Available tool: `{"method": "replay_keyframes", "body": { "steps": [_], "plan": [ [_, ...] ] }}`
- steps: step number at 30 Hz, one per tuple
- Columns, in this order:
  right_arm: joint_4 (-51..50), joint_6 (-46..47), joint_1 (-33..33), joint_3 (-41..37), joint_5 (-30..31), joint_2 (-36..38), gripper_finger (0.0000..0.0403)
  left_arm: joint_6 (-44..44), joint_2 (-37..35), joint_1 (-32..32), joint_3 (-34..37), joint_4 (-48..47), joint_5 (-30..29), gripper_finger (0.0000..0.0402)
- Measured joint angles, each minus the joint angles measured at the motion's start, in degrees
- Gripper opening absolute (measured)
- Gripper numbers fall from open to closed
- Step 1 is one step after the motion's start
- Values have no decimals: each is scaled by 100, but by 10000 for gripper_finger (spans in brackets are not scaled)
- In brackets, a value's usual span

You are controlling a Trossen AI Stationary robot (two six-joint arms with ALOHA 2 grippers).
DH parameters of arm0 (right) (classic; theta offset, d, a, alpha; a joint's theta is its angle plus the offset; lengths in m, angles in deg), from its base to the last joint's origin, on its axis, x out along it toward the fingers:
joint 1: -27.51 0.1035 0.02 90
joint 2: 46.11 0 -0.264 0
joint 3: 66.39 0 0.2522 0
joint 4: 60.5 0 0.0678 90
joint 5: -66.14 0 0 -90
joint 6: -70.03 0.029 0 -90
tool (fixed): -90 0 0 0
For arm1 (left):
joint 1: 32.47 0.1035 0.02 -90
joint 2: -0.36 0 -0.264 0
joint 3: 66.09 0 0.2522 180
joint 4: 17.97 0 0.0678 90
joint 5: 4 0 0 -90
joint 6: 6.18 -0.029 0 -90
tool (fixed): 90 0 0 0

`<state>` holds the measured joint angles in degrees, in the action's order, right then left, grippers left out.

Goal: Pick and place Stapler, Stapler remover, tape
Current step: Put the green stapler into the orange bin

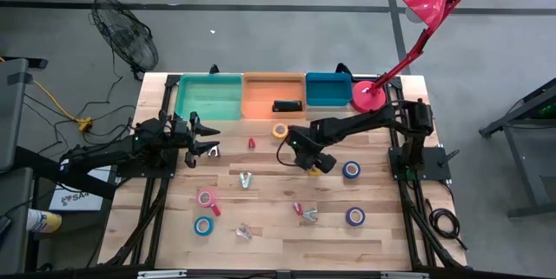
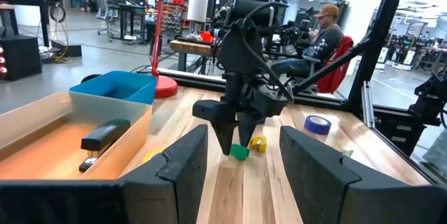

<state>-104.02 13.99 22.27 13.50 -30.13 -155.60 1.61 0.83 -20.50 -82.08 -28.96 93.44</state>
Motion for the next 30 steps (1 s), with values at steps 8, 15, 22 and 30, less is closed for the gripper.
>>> {"method": "replay_keyframes", "body": {
  "steps": [8,15,22,30],
  "plan": [
    [81,-102,-2,0,-82,-9,238,0,0,1,0,1,0,177],
    [20,-104,0,2,-229,-13,181,0,0,1,1,1,0,177],
    [18,-104,4,2,-243,-15,123,0,0,1,0,1,0,177],
    [103,-90,4,2,-306,-17,75,-1,0,1,1,1,0,177]
  ]
}}
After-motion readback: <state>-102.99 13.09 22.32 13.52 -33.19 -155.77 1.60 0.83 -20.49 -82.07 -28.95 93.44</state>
